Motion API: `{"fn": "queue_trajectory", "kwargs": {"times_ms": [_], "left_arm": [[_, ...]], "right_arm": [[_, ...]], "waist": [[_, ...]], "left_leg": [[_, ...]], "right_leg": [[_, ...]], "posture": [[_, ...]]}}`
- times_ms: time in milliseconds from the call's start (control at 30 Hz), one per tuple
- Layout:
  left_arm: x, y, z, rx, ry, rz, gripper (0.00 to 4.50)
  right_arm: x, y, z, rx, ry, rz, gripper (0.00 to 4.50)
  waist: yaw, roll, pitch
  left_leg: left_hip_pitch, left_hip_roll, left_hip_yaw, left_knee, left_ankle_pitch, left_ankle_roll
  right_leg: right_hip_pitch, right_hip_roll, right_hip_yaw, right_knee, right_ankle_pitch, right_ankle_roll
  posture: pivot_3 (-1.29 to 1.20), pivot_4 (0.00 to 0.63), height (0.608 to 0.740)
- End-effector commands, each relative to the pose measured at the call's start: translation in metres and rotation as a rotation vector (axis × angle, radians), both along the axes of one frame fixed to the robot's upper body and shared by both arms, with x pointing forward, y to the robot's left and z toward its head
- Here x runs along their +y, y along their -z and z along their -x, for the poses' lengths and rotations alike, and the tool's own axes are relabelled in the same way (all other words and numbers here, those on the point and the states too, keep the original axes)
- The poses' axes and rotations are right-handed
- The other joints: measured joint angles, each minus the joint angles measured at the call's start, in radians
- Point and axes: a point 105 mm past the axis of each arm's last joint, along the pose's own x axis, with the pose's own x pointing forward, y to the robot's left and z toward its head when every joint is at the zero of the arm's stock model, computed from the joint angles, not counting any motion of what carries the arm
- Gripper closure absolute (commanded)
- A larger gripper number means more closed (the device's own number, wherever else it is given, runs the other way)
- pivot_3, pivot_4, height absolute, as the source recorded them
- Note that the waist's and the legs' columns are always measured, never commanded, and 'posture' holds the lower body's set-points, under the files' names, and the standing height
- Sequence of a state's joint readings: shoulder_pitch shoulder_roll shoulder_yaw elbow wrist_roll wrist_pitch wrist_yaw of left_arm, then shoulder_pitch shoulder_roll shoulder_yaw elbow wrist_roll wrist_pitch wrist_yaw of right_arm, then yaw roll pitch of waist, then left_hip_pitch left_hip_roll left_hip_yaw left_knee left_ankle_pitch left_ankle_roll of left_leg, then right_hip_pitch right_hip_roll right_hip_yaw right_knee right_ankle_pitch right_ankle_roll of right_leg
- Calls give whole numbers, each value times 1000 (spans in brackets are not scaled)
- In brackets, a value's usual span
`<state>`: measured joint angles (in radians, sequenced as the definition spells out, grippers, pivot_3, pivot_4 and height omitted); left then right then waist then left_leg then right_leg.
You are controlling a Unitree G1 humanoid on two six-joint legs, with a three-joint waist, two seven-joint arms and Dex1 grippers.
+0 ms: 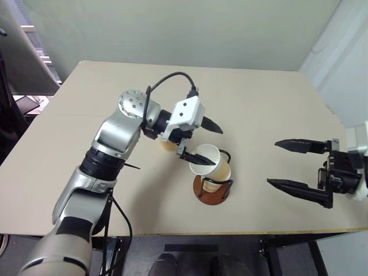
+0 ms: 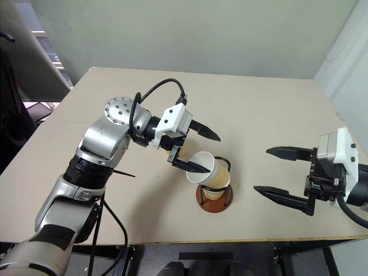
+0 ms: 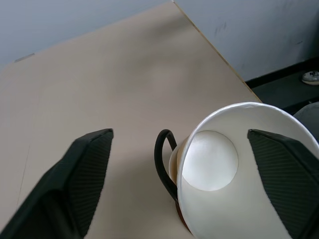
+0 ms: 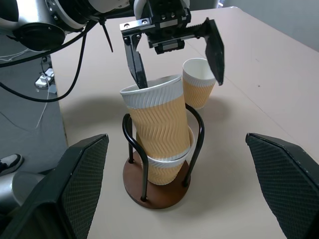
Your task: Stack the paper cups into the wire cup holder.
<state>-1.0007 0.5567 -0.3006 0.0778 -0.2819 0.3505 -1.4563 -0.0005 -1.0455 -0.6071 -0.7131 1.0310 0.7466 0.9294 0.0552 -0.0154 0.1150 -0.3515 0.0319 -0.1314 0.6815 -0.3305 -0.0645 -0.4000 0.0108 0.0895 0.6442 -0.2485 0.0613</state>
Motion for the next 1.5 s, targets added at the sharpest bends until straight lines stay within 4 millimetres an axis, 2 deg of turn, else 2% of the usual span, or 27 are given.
{"fn": "queue_trajectory", "kwargs": {"times_ms": [33, 267, 600, 633, 700, 767, 833, 900, 1000, 1067, 1200, 1333, 1500], "left_arm": [[-7, -4, 1, -26, 9, 21, 32], [-24, -5, -3, -48, -9, 67, 32], [-20, -16, -8, -79, -43, 105, 32], [-15, -21, -14, -91, -79, 124, 32], [8, -35, -37, -133, -226, 172, 32], [44, -39, -63, -161, -419, 175, 32], [81, -31, -81, -125, -594, 133, 32], [111, -16, -86, -73, -689, 65, 32], [138, 4, -90, -70, -757, -36, 32], [141, 6, -95, -81, -782, -44, 32], [130, 9, -103, -75, -764, -44, 32], [120, 12, -109, -59, -743, -37, 32], [119, 12, -109, -65, -724, -55, 32]], "right_arm": [[2, -8, 0, -51, -8, 8, 0], [4, -5, -1, -48, -11, 10, 0], [3, -2, -4, -47, -4, 22, 0], [3, -2, -5, -46, -4, 22, 0], [2, -1, -6, -44, -4, 23, 0], [1, -1, -7, -42, -7, 23, 0], [2, 0, -9, -41, -12, 26, 0], [3, 1, -10, -41, -21, 27, 0], [5, 1, -10, -41, -32, 30, 0], [4, 1, -11, -42, -33, 32, 0], [5, 1, -11, -44, -31, 37, 0], [4, 3, -10, -41, -18, 45, 0], [4, 2, -7, -45, -12, 46, 0]], "waist": [[1, 0, 0], [2, 0, 0], [3, 0, 0], [3, 0, 0], [3, 0, 0], [-2, 0, 0], [-11, 0, 0], [-13, 1, 0], [-8, 1, 0], [6, 0, 0], [23, 0, 0], [22, 0, 0], [14, 0, 0]], "left_leg": [[0, 0, 0, 0, 0, 0], [0, 0, 0, 1, 0, 0], [0, 0, 1, 1, 0, 0], [0, 0, 1, 1, 0, 0], [0, 0, 1, 1, 0, 0], [1, 0, 1, 0, 0, 0], [2, 1, 1, 0, 0, 0], [3, 1, 1, -2, 0, 0], [2, 0, -2, -2, 0, 1], [0, 0, -4, -1, 0, 1], [-2, 0, -10, 1, 0, 1], [-3, -2, -8, 2, 0, 2], [-3, -1, 0, 1, 0, 2]], "right_leg": [[0, 0, 0, 0, 0, 0], [1, 0, 0, 0, 0, 1], [1, 0, 0, 0, 0, 1], [1, 0, 0, 0, 0, 1], [1, 0, 0, 0, 0, 1], [0, 0, 0, 0, 0, 1], [0, 1, 0, 0, 0, 1], [0, 1, 0, 0, 0, 1], [-2, 0, -1, -1, 0, 2], [-3, 0, -1, -1, 0, 2], [-3, -3, 0, -1, 1, 3], [-3, -2, -1, -1, 1, 4], [-5, -1, -2, -1, 1, 4]], "posture": [[0, 150, 740], [0, 150, 740], [0, 150, 740], [0, 150, 740], [0, 150, 740], [0, 150, 740], [0, 150, 740], [0, 150, 740], [0, 150, 740], [0, 150, 740], [0, 150, 740], [0, 150, 740], [0, 150, 740]]}}
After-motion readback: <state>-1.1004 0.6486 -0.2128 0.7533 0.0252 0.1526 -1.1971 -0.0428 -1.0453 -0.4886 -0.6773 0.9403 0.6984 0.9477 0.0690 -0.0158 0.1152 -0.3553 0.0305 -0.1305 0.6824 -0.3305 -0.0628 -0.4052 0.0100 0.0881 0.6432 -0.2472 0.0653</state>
